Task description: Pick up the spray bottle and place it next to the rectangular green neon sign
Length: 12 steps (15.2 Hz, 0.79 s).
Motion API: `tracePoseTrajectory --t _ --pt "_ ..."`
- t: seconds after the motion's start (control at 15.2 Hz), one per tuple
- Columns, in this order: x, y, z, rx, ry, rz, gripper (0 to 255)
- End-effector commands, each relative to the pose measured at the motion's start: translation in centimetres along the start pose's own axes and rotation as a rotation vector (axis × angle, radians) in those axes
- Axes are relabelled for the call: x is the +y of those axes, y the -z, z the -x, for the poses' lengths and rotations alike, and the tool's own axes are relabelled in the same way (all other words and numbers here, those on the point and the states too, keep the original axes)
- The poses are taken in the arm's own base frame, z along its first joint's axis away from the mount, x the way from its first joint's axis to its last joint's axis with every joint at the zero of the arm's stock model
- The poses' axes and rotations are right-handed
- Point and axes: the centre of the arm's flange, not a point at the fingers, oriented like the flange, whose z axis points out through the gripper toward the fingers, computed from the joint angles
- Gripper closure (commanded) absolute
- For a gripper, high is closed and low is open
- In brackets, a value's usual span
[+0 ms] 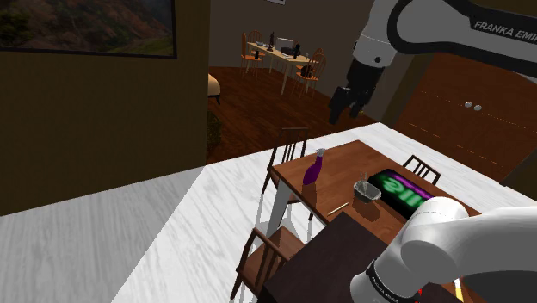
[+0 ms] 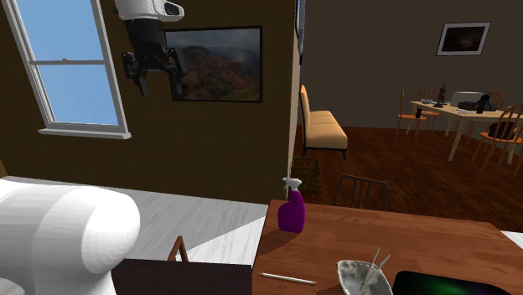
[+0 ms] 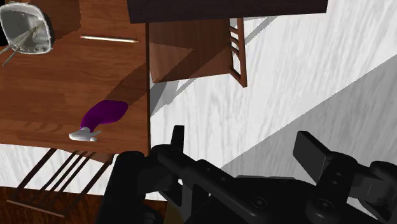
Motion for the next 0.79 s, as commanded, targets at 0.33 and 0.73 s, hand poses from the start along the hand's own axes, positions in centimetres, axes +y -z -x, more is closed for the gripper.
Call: tracePoseTrajectory --t 0.33,0.73 --pt "0.5 -5.8 -2.9 0.014 -0.136 0.029 0" --pt "1.7 -12.6 -6.3 0.031 -0.298 0.064 0"
